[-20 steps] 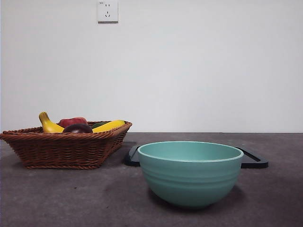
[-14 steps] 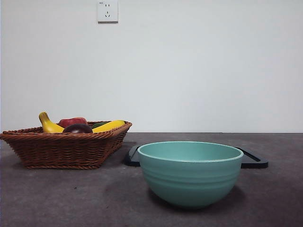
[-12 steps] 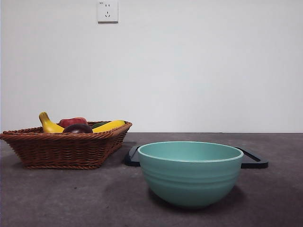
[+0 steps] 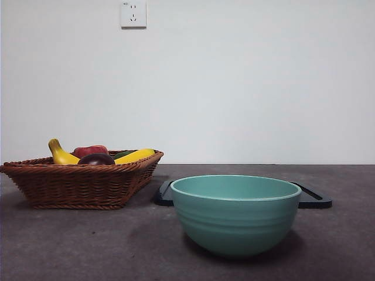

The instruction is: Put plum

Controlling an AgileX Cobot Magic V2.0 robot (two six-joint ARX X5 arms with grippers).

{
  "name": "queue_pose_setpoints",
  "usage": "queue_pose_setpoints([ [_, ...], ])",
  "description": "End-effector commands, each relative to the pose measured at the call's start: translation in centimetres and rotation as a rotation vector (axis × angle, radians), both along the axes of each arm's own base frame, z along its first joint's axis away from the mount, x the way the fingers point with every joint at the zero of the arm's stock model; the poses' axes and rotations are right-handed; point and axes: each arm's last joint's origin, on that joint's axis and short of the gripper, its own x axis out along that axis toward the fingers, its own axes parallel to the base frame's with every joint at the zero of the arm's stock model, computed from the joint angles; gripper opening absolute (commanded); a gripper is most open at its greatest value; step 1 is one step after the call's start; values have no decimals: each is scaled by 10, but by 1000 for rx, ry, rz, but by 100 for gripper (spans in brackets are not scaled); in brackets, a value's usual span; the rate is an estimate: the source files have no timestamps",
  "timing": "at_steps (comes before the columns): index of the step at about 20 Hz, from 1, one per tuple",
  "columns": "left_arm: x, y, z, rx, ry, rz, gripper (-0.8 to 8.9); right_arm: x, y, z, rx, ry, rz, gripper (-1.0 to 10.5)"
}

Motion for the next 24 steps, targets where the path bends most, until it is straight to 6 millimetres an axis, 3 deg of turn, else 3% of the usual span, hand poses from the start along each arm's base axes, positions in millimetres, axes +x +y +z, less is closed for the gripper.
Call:
queue_pose_setpoints([
  [1,7,-3,12,62,4,-105,10,6,2,17,-54,24,66,5],
  [10,36,-23,31,122,229,-373,10,42,25,66,-159,233,352,5],
  [16,39,-36,35,136,233,-464,10,52,47,59,-209,310,519,5],
  [21,39,-37,35,137,231,-467,11,53,51,58,-219,313,545,6],
  [24,39,-37,35,137,227,-466,134,53,51,58,-218,314,544,63],
])
